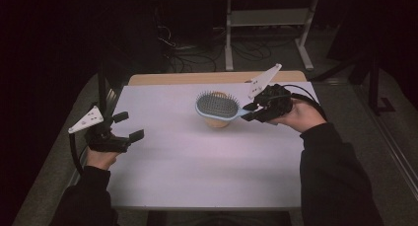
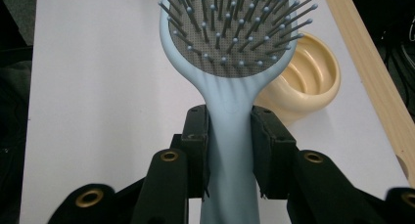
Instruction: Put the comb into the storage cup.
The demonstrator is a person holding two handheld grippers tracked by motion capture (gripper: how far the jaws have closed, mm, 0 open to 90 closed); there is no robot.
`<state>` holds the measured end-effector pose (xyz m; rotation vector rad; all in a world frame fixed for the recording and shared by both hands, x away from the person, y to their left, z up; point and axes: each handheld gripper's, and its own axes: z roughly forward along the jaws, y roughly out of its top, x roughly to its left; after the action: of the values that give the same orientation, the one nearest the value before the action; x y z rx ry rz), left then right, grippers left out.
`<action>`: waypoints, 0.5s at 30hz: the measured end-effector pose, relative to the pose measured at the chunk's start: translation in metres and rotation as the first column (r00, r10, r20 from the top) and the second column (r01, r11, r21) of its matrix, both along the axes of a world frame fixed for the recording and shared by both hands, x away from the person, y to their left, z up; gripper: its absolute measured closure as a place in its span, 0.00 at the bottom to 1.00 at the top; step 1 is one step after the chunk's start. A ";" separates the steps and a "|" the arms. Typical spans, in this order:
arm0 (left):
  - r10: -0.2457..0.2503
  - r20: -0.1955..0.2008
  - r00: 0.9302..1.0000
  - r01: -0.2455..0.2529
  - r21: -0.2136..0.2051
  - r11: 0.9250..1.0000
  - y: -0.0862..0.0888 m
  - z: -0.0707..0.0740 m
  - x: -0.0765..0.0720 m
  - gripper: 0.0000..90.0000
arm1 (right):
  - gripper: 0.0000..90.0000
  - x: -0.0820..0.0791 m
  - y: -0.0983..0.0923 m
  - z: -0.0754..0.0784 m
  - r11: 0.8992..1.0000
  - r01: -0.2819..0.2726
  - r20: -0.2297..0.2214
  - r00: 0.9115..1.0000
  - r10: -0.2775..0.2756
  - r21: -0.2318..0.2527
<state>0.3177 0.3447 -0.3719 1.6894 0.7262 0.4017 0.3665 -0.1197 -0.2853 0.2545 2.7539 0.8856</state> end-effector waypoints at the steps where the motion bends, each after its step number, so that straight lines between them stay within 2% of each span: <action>1: -0.005 0.001 1.000 0.005 0.002 1.000 -0.001 0.002 0.001 0.00 | 0.76 0.000 0.001 0.001 1.000 0.000 0.002 1.000 0.000 -0.001; 15: -0.044 0.017 0.999 0.044 -0.001 0.999 -0.021 0.019 0.012 0.00 | 0.76 0.006 0.011 0.008 1.000 -0.011 0.022 1.000 0.011 0.004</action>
<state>0.3295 0.3240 -0.3525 1.6956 0.6756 0.3841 0.3726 -0.1086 -0.2770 0.2296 2.7363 0.8917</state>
